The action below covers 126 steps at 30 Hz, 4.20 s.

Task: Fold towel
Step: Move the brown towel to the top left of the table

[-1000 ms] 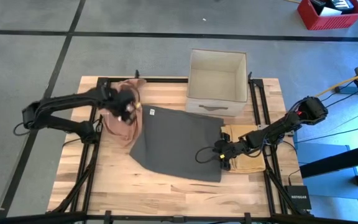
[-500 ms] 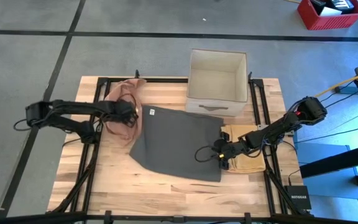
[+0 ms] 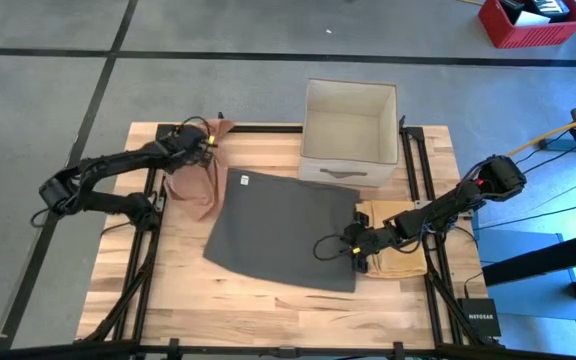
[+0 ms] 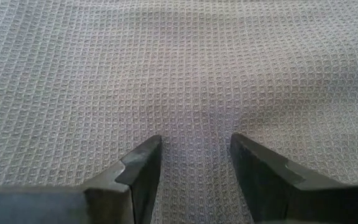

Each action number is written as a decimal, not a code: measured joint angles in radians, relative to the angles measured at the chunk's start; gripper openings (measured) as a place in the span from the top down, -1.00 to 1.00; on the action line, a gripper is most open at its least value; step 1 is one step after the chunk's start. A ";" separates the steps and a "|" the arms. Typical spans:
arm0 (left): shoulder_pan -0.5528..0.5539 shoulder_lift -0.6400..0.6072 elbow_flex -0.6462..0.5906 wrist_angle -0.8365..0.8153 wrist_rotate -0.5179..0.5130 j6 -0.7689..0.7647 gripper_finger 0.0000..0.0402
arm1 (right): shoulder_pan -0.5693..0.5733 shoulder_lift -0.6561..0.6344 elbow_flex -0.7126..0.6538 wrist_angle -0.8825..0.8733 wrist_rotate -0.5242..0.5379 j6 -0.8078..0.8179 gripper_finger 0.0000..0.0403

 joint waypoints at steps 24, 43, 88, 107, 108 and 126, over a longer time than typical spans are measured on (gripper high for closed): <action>-0.918 -0.001 -0.023 -0.060 0.649 -0.541 0.23 | 0.000 -0.002 0.002 0.043 -0.030 0.000 0.02; -1.497 0.220 -0.055 0.318 0.614 -1.379 0.23 | 0.130 -0.002 0.002 0.052 -0.173 0.022 0.02; -0.908 -0.096 0.003 -0.603 0.050 -0.794 0.23 | 0.085 0.283 0.193 0.174 -0.019 -0.061 0.02; -0.491 -0.077 0.084 -0.284 0.705 -0.356 0.23 | 0.085 0.284 0.192 0.188 -0.022 -0.059 0.02; -0.503 -0.071 0.073 -0.292 0.715 -0.368 0.23 | 0.085 0.284 0.192 0.188 -0.020 -0.060 0.02; -0.309 0.142 -0.063 0.068 0.172 -0.193 0.23 | 0.085 0.284 0.191 0.187 0.057 -0.061 0.02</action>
